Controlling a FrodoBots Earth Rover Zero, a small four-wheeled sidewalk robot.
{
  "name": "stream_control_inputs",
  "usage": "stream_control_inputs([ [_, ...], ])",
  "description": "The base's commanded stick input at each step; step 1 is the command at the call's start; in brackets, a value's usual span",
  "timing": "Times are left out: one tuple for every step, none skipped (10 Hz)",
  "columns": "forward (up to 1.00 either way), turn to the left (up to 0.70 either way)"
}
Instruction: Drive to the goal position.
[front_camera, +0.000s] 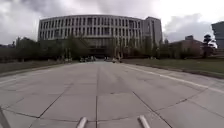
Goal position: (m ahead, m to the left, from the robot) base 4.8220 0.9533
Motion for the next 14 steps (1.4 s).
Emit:
stream_control_inputs([
  [0.70,0.01],
  [0.70,0.01],
  [0.70,0.01],
  [0.70,0.01],
  [0.70,0.01],
  [0.70,0.01],
  [0.70,0.01],
  [0.70,0.01],
  [0.70,0.01],
  [0.70,0.01],
  [0.70,0.01],
  [0.70,0.01],
  [0.70,0.01],
  [0.70,0.01],
])
